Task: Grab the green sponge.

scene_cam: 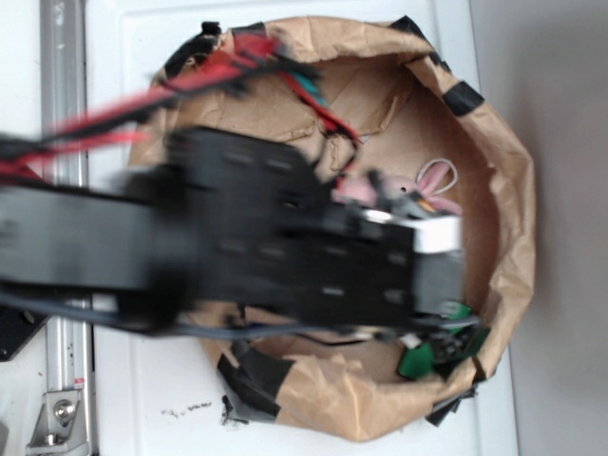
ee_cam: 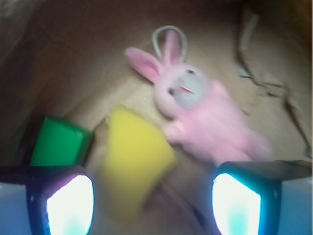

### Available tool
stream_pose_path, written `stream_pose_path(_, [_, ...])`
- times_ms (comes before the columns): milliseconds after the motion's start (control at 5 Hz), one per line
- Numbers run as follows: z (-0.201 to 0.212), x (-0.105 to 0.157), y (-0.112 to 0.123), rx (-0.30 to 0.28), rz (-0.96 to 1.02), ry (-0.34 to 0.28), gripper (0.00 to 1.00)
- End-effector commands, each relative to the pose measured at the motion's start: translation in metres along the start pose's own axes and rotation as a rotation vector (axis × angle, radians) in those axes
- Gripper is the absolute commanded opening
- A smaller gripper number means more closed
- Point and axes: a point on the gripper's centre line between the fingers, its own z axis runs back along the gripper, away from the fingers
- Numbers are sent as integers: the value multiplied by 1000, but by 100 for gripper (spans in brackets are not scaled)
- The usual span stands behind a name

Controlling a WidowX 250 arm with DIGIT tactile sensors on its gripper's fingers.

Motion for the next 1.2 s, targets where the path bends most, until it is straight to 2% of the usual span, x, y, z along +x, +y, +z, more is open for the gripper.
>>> stream_pose_path(0, [-19, 16, -7, 3, -25, -6, 100])
stream_pose_path(200, [-28, 8, 0, 19, -39, 33, 96])
stream_pose_path(400, [-38, -7, 14, 35, -62, 84, 25])
stream_pose_path(600, [-42, -19, 20, 74, -94, 119, 0])
stream_pose_path(800, [-20, -18, 11, 53, -182, 121, 0])
stream_pose_path(1000, [28, -6, 6, -52, -372, 87, 0])
